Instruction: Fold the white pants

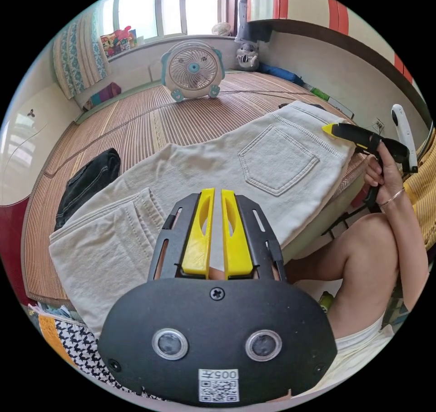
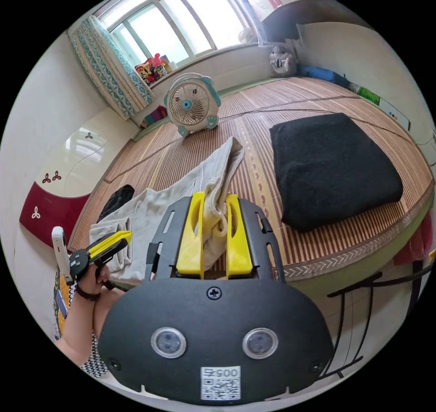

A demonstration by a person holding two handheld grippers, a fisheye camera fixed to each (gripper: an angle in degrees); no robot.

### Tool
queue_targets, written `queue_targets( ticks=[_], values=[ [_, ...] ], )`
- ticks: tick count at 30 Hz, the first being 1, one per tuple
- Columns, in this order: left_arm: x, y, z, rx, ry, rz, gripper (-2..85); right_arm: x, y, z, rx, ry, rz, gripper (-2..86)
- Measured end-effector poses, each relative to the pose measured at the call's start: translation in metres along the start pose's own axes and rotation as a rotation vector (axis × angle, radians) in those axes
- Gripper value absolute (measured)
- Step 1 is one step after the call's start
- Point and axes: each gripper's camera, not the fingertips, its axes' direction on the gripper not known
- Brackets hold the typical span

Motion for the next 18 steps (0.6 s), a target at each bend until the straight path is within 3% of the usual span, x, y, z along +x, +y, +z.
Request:
queue_targets(
  ticks=[7, 11, 18],
  values=[
    [0.021, -0.016, 0.012, 0.005, 0.022, 0.014, 5.9, 0.032, 0.007, -0.053, 0.072, 0.167, 0.044, 3.2],
    [0.031, -0.026, 0.019, 0.024, 0.029, -0.004, 10.9, 0.041, 0.018, -0.087, 0.167, 0.376, 0.123, 3.1],
    [0.053, -0.045, 0.054, -0.146, 0.084, 0.026, 14.9, 0.049, 0.016, -0.097, 0.148, 0.472, 0.225, 5.8]
  ],
)
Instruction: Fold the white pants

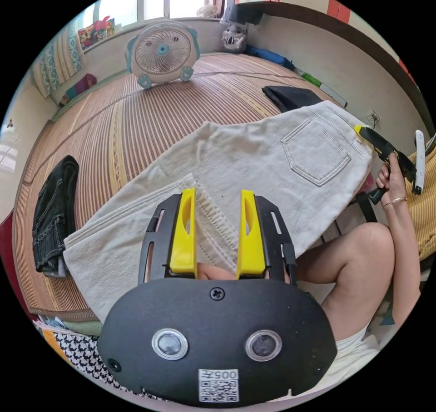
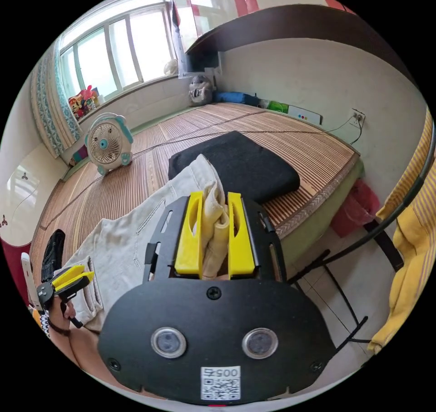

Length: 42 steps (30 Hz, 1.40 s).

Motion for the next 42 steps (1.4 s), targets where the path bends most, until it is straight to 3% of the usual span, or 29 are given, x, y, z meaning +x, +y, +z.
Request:
queue_targets(
  ticks=[4, 9, 13, 19, 26, 33, 42],
  values=[
    [0.004, 0.002, -0.01, 0.033, -0.065, 0.001, 15.4, 0.005, 0.0, -0.02, 0.05, 0.037, 0.075, 9.1],
    [-0.01, 0.009, -0.022, 0.069, -0.053, -0.058, 15.9, -0.024, 0.007, -0.054, 0.135, -0.051, -0.02, 7.5],
    [-0.004, 0.01, -0.029, 0.081, -0.116, -0.033, 16.1, -0.072, 0.005, -0.058, 0.119, -0.114, -0.178, 7.4],
    [-0.007, 0.015, -0.049, 0.184, -0.14, -0.027, 15.7, -0.163, 0.008, -0.037, -0.085, -0.307, -0.492, 10.0],
    [-0.013, 0.009, -0.04, 0.131, -0.038, 0.002, 17.1, -0.249, 0.022, -0.032, -0.098, -0.233, -0.708, 10.6],
    [0.038, 0.003, -0.008, -0.021, -0.078, 0.294, 19.7, -0.284, 0.016, -0.027, -0.139, -0.313, -0.701, 10.8],
    [0.038, -0.02, 0.016, -0.043, -0.012, 0.259, 18.1, -0.307, 0.005, -0.016, -0.188, -0.403, -0.63, 10.5]
  ],
)
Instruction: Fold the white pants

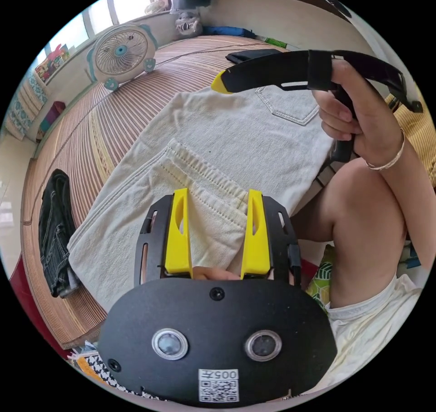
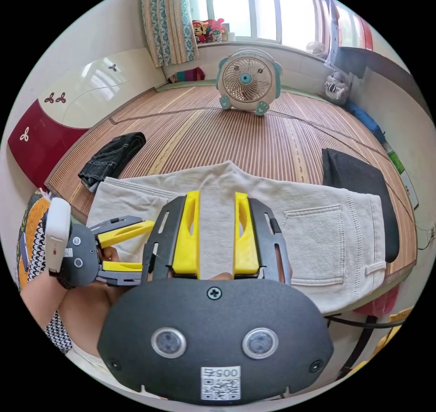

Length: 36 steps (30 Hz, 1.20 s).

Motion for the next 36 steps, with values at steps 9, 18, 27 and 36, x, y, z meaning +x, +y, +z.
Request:
queue_targets(
  ticks=[9, 18, 27, 36],
  values=[
    [0.006, -0.013, -0.012, 0.005, 0.116, 0.026, 17.0, 0.017, -0.01, 0.01, -0.008, -0.073, 0.084, 10.2],
    [0.044, -0.016, 0.003, -0.066, -0.056, 0.166, 16.9, 0.034, -0.014, 0.014, -0.02, -0.048, 0.083, 10.9],
    [0.035, -0.001, -0.005, -0.063, -0.01, 0.168, 12.2, 0.051, -0.011, 0.015, -0.03, -0.02, 0.079, 11.0],
    [0.04, 0.032, -0.021, -0.06, -0.029, 0.21, 8.1, 0.07, -0.003, 0.015, -0.042, -0.005, 0.092, 11.0]
  ],
)
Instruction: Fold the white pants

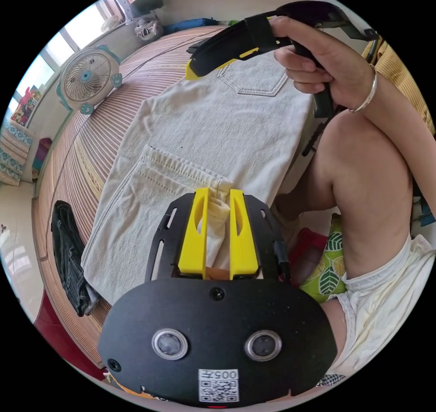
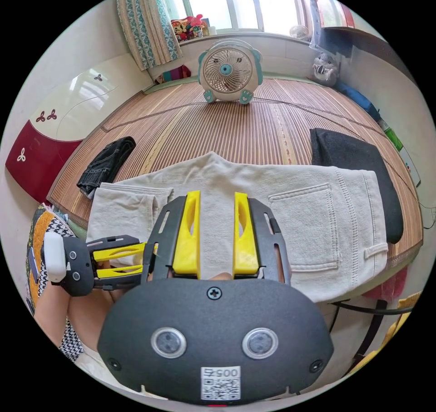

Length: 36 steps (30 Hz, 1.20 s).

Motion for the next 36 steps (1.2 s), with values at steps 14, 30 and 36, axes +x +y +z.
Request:
queue_targets(
  ticks=[14, 30, 36],
  values=[
    [-0.027, 0.163, -0.105, 0.274, -0.089, -0.247, 5.3, 0.026, 0.007, 0.008, -0.007, -0.024, 0.021, 10.5],
    [-0.088, 0.474, -0.3, 0.398, -0.519, -0.735, 3.9, 0.031, 0.015, 0.028, -0.022, -0.146, 0.085, 8.1],
    [-0.114, 0.647, -0.291, 0.147, -0.65, -1.293, 0.2, 0.027, 0.021, 0.033, -0.034, -0.133, 0.071, 8.3]
  ],
)
